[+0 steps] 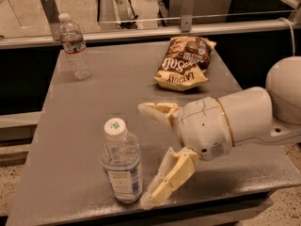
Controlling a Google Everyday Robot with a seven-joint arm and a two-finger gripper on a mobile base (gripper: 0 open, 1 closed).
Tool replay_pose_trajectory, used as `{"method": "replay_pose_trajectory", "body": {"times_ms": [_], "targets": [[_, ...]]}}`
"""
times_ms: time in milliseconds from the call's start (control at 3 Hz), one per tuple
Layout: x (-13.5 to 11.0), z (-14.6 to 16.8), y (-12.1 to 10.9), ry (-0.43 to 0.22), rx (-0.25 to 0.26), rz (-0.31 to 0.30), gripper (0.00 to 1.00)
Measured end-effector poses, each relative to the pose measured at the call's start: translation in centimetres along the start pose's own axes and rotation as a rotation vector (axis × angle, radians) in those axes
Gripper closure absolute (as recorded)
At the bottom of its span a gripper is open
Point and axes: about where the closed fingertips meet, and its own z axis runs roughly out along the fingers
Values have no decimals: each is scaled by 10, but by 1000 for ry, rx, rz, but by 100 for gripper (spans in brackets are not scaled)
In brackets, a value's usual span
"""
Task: Move blue plastic bottle near brown chip bag
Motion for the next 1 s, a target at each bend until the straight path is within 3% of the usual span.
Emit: {"method": "replay_pose_trajectory", "body": {"times_ms": [667, 1000], "targets": [[-17, 40, 21, -90, -44, 9, 0], [-17, 48, 23, -114, -37, 14, 17]]}}
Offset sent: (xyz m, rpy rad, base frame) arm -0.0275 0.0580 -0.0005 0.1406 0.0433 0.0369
